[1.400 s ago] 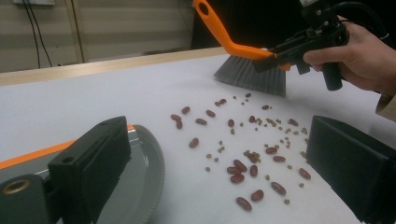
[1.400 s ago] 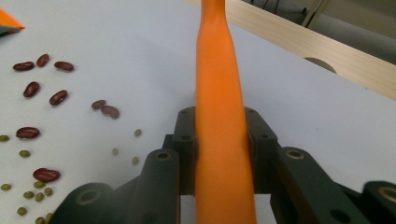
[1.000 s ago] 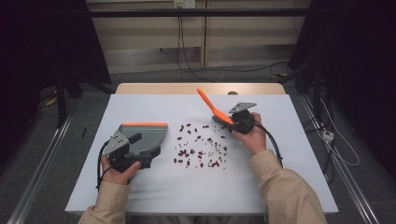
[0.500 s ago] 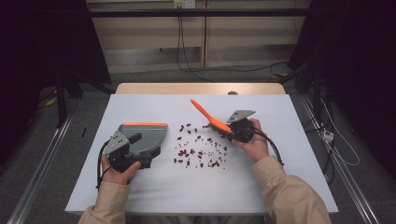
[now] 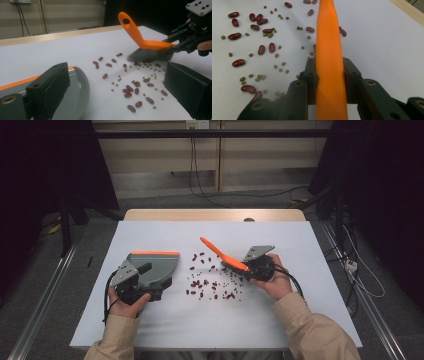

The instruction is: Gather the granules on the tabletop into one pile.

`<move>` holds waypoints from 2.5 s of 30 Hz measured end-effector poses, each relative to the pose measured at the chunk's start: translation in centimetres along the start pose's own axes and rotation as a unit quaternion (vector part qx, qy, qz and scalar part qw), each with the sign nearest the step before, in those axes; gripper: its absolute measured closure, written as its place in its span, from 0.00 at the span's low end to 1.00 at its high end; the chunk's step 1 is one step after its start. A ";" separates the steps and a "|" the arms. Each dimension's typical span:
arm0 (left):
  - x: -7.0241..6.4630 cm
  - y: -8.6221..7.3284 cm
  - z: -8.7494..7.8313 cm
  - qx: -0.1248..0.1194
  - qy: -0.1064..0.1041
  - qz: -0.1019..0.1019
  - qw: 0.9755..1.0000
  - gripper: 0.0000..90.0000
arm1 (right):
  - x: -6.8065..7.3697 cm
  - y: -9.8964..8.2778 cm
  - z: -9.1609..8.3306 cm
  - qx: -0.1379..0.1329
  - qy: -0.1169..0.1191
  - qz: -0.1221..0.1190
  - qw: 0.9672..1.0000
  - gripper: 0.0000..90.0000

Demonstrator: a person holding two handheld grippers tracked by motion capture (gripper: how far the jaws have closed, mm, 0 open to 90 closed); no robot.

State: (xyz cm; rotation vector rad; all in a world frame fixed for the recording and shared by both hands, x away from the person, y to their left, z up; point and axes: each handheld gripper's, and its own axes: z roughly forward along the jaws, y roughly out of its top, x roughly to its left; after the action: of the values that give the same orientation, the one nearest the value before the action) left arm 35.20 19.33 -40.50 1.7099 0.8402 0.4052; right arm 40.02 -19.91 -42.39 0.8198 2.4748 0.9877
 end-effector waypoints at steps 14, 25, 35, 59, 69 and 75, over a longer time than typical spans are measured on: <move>-0.1 0.1 0.1 0.001 -0.002 0.000 1.000 0.07 | -4.1 2.0 0.7 -0.064 -0.012 0.057 0.996 0.79; 0.2 0.0 0.0 0.000 -0.001 -0.006 1.000 0.07 | -5.6 3.3 5.7 -0.060 -0.033 0.026 0.997 0.79; 0.3 -0.1 -0.1 0.000 0.002 -0.005 1.000 0.07 | -3.5 2.9 4.6 -0.037 0.019 -0.026 0.999 0.78; 0.1 0.0 0.1 0.006 0.003 0.003 1.000 0.07 | -2.4 2.7 2.0 0.014 0.043 0.056 0.997 0.73; 0.1 0.0 0.2 0.005 0.002 0.001 1.000 0.07 | -2.8 4.2 2.7 0.048 0.032 0.085 0.995 0.79; 0.2 0.0 0.0 0.003 0.003 0.000 1.000 0.07 | -2.9 4.3 2.6 0.052 0.035 0.063 0.996 0.79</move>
State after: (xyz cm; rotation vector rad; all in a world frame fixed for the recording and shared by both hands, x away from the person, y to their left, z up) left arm 35.36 19.44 -40.55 1.7156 0.8471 0.4090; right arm 45.22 -17.88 -40.86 1.0018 2.5790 0.9495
